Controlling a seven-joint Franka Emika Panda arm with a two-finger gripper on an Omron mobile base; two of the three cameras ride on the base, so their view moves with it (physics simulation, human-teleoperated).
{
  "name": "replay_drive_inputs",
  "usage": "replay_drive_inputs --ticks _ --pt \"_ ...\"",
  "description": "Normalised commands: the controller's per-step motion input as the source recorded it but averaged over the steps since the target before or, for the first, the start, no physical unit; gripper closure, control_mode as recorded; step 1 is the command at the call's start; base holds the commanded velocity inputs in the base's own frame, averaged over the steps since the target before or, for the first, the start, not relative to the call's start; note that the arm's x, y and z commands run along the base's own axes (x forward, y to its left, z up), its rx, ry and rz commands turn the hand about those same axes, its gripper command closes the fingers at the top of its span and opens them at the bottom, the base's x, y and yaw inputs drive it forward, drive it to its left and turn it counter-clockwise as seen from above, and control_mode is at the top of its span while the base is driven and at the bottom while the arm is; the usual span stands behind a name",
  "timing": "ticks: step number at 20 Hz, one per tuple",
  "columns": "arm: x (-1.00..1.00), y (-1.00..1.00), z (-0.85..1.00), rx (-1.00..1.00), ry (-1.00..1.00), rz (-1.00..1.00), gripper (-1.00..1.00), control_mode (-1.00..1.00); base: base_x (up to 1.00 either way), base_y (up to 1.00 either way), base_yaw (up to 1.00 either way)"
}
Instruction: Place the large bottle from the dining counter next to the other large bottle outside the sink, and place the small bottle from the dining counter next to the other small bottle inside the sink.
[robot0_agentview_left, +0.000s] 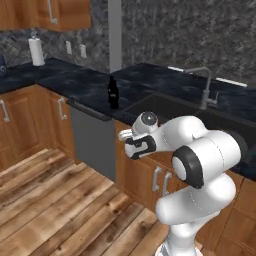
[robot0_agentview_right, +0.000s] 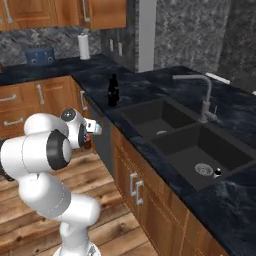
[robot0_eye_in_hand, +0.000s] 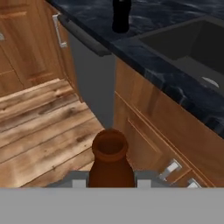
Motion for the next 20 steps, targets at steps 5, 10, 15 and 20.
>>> replay_drive_inputs --ticks 5,10,15,20 --pt "0.00 0.00 0.00 0.00 0.00 0.00 1.00 1.00 0.18 0.52 -0.46" --pt "0.00 0.00 0.00 0.00 0.00 0.00 1.00 1.00 0.19 0.48 -0.46" --pt "0.00 0.00 0.00 0.00 0.00 0.00 1.00 1.00 0.26 0.22 -0.41" --pt "0.00 0.00 0.00 0.00 0.00 0.00 1.00 1.00 0.17 0.07 -0.42"
